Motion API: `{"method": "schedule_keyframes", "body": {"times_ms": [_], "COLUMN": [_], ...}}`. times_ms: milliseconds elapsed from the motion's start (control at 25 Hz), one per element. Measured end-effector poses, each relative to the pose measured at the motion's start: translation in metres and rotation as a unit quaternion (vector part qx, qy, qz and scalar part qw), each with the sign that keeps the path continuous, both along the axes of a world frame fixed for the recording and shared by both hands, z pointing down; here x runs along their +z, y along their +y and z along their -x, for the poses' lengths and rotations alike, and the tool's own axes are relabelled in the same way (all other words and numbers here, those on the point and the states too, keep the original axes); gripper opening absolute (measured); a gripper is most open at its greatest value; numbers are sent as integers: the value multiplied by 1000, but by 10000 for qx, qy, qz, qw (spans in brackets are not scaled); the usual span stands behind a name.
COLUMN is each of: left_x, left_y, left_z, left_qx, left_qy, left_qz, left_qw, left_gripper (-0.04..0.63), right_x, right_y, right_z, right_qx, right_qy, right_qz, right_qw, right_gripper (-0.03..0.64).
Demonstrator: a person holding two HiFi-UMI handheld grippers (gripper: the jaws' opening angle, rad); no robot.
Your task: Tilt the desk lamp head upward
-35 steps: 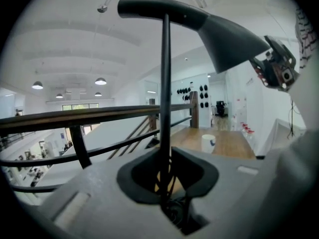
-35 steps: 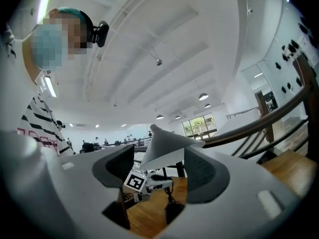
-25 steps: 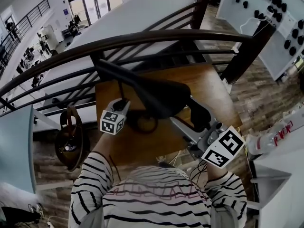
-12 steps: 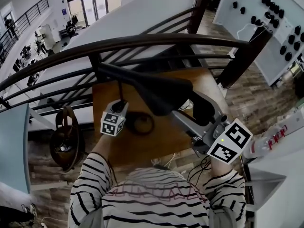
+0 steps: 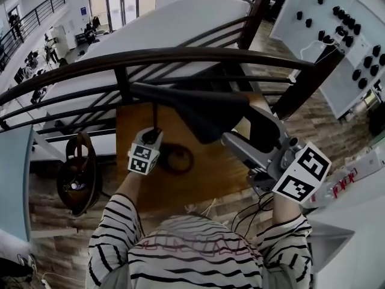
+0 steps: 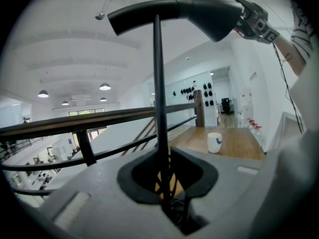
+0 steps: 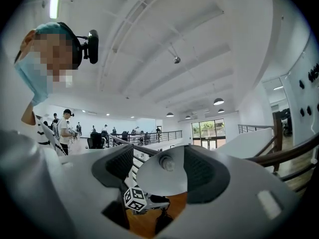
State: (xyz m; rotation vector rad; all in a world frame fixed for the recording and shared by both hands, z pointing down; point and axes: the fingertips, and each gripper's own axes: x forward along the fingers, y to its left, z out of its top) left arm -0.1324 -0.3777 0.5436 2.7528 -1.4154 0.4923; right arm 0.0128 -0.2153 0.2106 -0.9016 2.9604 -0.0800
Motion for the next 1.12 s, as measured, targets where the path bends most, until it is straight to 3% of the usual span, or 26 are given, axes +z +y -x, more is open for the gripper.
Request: {"method": "schedule_keyframes", "body": {"times_ms": [640, 1120], "left_x": [-3, 0], "left_y": [1, 5], "left_z": [11, 11], "left_qx": [-132, -114], "left_qy": [-41, -94], "left_qz": [-40, -30], "left_qw": [9999, 9999], "left_gripper": [61, 60], "right_x": [-34, -29], "right_y": [-5, 2], "right_z": [24, 18], "right_qx": [-170, -90], "right_qy": [156, -142], "right_qz": [-164, -344], "right_qw": [9996, 9993], "right_gripper": [308, 308]}}
